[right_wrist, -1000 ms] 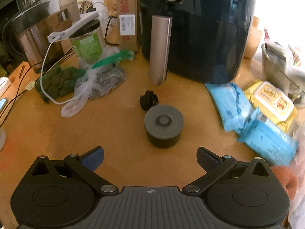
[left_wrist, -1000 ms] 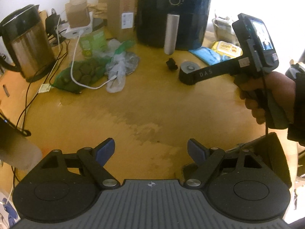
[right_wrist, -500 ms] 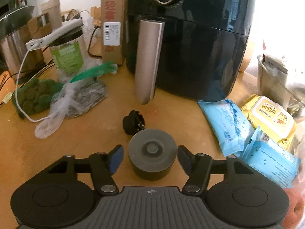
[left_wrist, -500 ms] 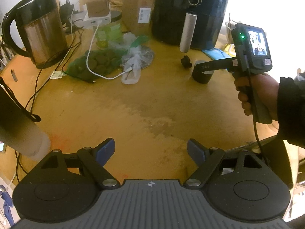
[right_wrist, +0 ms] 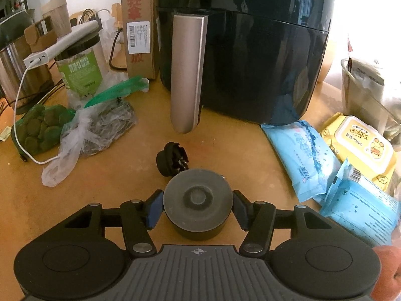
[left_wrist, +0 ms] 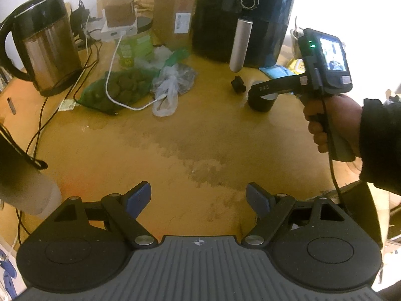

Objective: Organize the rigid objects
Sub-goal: 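Lift the cylinder with the right gripper while the left gripper approaches the black clip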

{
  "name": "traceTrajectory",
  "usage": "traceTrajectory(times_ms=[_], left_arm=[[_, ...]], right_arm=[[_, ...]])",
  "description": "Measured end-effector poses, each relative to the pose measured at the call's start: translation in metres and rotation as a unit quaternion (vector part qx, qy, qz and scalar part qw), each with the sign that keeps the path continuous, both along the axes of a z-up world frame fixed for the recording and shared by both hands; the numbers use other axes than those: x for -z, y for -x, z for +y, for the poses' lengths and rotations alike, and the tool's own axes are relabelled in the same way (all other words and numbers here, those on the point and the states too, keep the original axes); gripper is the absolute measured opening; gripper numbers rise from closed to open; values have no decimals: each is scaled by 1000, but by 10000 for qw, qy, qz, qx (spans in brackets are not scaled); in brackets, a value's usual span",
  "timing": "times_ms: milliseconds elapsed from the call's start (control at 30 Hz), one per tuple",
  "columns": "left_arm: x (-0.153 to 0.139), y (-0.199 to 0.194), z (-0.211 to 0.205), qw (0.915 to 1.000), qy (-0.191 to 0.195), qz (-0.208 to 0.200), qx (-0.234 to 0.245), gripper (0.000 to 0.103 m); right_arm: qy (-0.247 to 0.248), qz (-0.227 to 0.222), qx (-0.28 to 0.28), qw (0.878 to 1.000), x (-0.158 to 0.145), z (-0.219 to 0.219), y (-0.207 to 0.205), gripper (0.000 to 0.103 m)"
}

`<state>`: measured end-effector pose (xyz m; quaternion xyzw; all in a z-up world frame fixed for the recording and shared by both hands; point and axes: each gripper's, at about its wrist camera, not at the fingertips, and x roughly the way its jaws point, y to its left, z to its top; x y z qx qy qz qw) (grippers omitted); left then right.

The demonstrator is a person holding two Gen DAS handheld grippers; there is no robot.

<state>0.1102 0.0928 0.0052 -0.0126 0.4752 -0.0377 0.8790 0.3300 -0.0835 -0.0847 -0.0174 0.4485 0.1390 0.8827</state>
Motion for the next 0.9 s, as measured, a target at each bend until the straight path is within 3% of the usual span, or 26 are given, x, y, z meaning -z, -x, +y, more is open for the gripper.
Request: traceTrajectory(times_ms=[167, 400, 533, 633, 800, 900], left_arm=[[-3, -6, -6, 9997, -184, -139, 128, 83], [-3, -17, -29, 9930, -1067, -193, 477, 84], [-3, -23, -37, 9908, -1200, -189, 595, 84], [-3, -30, -37, 9928, -1062, -123, 543, 84], [-4, -42, -25, 9986, -417, -89, 315, 84], [-5, -50, -25, 9990, -301, -116, 300, 84]], right_arm=[[-132, 19, 4, 9999, -16, -8, 6, 61], [-411, -9, 33, 9991, -41, -23, 20, 61], [-587, -71, 20, 9982, -56, -30, 31, 61], [-696, -111, 17, 9975, -68, -36, 40, 61], [-826, -170, 45, 9964, -85, -46, 59, 61], [-834, -175, 37, 9964, -94, -52, 72, 61]])
